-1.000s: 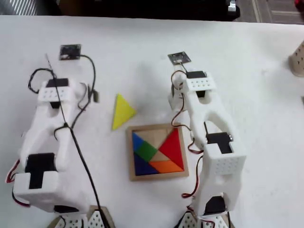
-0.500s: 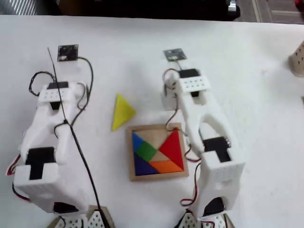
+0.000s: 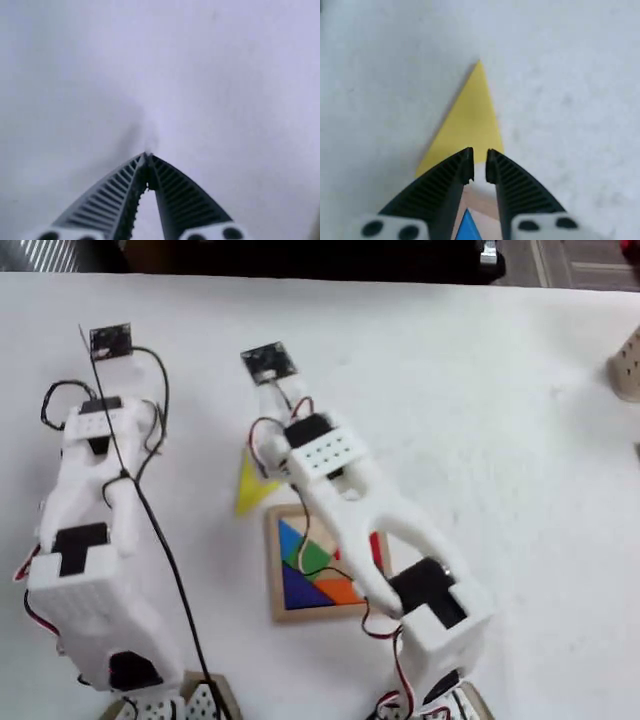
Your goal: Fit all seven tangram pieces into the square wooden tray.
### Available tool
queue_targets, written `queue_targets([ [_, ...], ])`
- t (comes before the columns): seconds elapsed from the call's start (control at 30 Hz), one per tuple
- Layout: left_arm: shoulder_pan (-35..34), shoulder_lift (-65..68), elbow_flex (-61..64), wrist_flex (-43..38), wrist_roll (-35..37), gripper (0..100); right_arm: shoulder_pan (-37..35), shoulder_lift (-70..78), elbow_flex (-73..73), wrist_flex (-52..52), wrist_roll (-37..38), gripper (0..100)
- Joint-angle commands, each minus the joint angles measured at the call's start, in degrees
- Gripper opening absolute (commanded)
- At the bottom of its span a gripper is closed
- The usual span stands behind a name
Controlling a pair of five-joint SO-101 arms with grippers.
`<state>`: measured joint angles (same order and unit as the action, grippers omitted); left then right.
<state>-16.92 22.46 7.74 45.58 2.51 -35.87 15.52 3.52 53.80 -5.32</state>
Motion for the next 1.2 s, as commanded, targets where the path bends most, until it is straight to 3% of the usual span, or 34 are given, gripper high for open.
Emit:
queue_targets([
  [0.0, -0.7, 0.0, -4.4, 1.4, 0.7, 2, -1.7, 1.8, -0.7, -6.4, -0.5, 15.6],
  [0.13, -0.6, 0.1, -4.4, 1.3, 0.7, 2, -3.9, 5.4, -0.7, -10.3, -1.5, 21.3],
  [0.3, -0.5, 0.2, -4.4, 1.3, 0.6, 2, -4.0, 6.3, -0.8, -10.0, -9.2, 21.5],
  [0.43, -0.5, 0.3, -4.4, 1.3, 0.6, 2, -3.3, 6.5, -0.7, -8.7, -10.4, 21.9],
  [0.6, -0.5, 0.3, -4.3, 1.3, 0.6, 2, -3.6, 6.6, -0.7, -7.4, -10.4, 32.5],
  [0.7, -0.5, 0.3, -4.2, 1.4, 0.6, 2, -3.3, 7.7, -1.2, -7.4, -10.4, 32.9],
  [1.17, -0.4, 0.3, -4.2, 1.4, 0.6, 2, -3.1, 23.5, -27.5, 12.1, -14.3, 31.7],
])
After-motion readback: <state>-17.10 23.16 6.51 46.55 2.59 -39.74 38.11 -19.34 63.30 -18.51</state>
